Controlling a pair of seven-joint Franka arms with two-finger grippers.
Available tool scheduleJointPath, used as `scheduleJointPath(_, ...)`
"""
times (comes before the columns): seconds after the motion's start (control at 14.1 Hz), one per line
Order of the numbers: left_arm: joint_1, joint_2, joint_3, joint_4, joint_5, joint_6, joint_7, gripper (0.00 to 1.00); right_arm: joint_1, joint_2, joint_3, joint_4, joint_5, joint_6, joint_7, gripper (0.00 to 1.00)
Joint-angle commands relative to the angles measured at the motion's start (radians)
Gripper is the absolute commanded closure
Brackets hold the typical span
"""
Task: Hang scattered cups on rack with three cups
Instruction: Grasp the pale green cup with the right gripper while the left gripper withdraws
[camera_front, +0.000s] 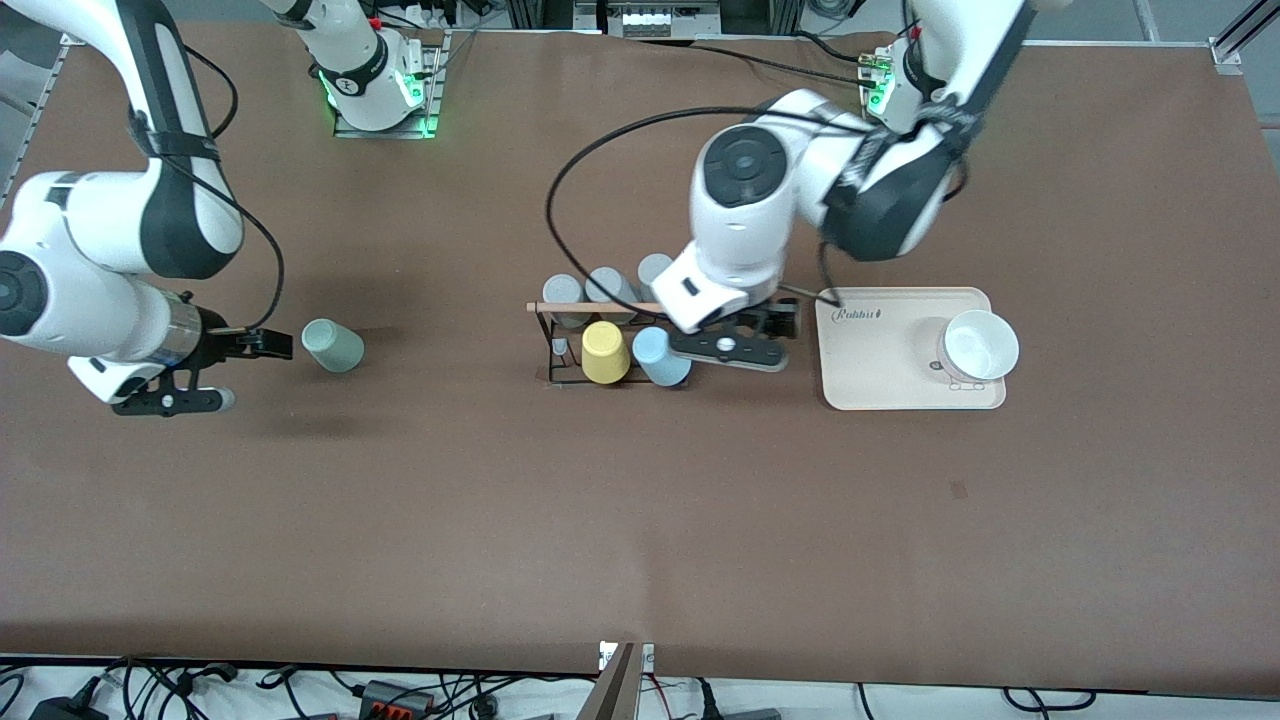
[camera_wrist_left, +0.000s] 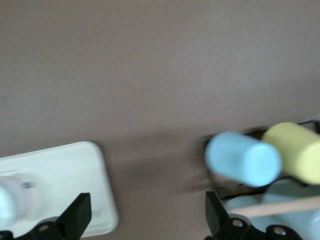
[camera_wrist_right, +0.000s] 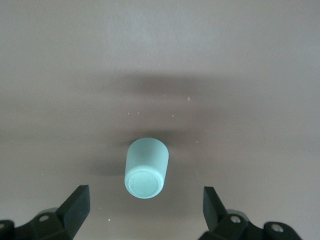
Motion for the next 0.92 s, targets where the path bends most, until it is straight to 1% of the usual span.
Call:
scheduleJointPath(0.0,0.105,-0.09,-0.008,-0.02,0.008,-0.119,0.17,0.0,0.015,-0.005,0.001,-0.067,0.009,0.045,0.068,0.0)
scheduleJointPath(0.14,0.202,-0.152,-0.011,-0.031,-0.019,-0.183,0.267,0.0,0.015,0.022,0.001,-0.08,0.012,0.074,0.078,0.0)
scheduleJointPath(0.21,0.254,-0.176,-0.008,-0.034,-0.077,-0.196,0.319,0.0,0.011,0.036,0.001,-0.096,0.013,0.087,0.078,0.0)
scheduleJointPath(0.28,0.323,-0.206,-0.008,-0.036,-0.141,-0.24,0.356,0.0,0.008,0.044,0.001,-0.114,0.013,0.107,0.078,0.0)
scheduleJointPath(0.35,0.37,-0.23,-0.008,-0.036,-0.183,-0.312,0.365,0.0,0.008,0.047,0.001,-0.131,0.013,0.123,0.078,0.0)
scheduleJointPath(0.43,0.409,-0.262,-0.008,-0.036,-0.196,-0.364,0.369,0.0,0.009,0.048,0.001,-0.145,0.015,0.139,0.078,0.0)
scheduleJointPath(0.5,0.426,-0.282,-0.008,-0.04,-0.193,-0.378,0.369,0.0,0.011,0.058,0.001,-0.149,0.019,0.145,0.078,0.0)
scheduleJointPath(0.57,0.432,-0.302,0.001,-0.06,-0.19,-0.377,0.369,0.0,0.011,0.07,0.001,-0.15,0.033,0.148,0.078,0.0)
scheduleJointPath(0.64,0.432,-0.336,0.012,-0.104,-0.19,-0.356,0.37,0.0,0.011,0.088,0.001,-0.15,0.044,0.157,0.078,0.0)
scheduleJointPath(0.85,0.412,-0.481,0.081,-0.339,-0.193,-0.112,0.373,0.0,0.006,0.113,0.001,-0.151,0.049,0.18,0.078,0.0)
